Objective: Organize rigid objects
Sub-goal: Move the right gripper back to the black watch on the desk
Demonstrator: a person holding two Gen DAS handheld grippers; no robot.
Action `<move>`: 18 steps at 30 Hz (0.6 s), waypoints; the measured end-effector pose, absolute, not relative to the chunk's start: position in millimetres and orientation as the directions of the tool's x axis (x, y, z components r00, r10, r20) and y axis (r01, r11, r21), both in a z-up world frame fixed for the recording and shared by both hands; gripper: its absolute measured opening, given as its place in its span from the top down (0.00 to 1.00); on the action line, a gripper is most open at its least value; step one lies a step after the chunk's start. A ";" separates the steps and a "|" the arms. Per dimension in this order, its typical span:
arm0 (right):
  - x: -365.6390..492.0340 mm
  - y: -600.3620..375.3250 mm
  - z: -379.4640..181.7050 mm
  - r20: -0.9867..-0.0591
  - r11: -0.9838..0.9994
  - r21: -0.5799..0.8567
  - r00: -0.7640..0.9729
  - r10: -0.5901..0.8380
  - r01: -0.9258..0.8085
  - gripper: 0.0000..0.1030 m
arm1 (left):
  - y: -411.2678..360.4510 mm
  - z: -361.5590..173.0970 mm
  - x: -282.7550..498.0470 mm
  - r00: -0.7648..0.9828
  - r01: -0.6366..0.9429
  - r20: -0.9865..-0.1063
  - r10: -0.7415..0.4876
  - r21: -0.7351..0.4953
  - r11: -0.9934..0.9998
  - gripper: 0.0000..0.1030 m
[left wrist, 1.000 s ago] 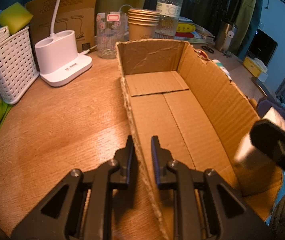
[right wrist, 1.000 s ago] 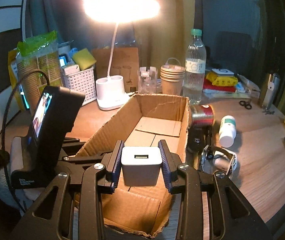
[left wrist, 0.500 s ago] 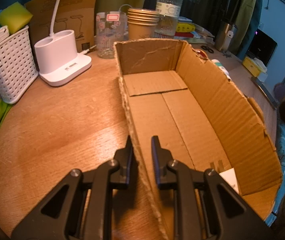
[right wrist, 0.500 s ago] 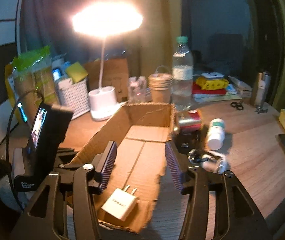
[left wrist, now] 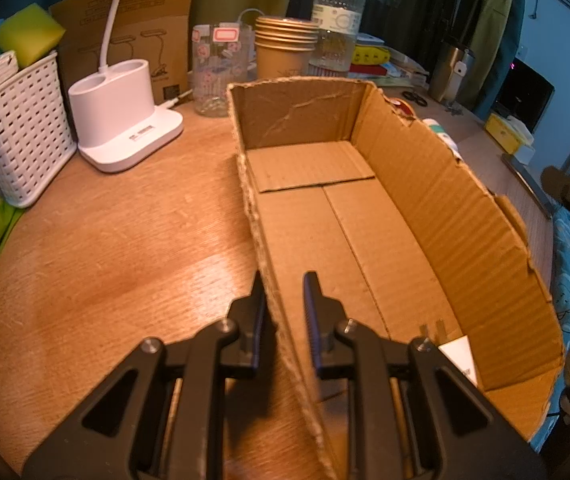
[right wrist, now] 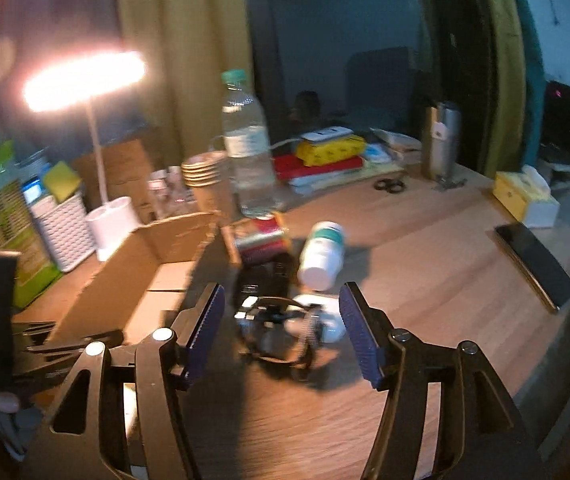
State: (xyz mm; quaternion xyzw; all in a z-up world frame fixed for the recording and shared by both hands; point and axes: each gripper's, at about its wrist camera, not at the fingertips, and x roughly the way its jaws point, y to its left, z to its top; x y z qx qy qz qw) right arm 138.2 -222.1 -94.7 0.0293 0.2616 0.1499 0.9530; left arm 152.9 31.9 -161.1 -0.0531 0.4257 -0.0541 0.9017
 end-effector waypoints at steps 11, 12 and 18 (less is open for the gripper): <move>164.4 -232.4 -128.4 -0.565 0.962 0.154 0.779 0.274 -0.226 0.38 | 32.0 -161.2 152.9 0.632 0.052 -0.762 -0.143 -0.142 0.989 0.82; 167.0 -231.6 -130.2 -0.570 0.962 0.155 0.775 0.272 -0.224 0.38 | 32.0 -161.2 153.1 0.632 0.052 -0.762 -0.143 -0.142 0.989 0.82; 174.0 -229.2 -137.3 -0.591 0.963 0.150 0.761 0.268 -0.222 0.38 | 32.0 -161.2 152.9 0.632 0.052 -0.762 -0.143 -0.142 0.989 0.82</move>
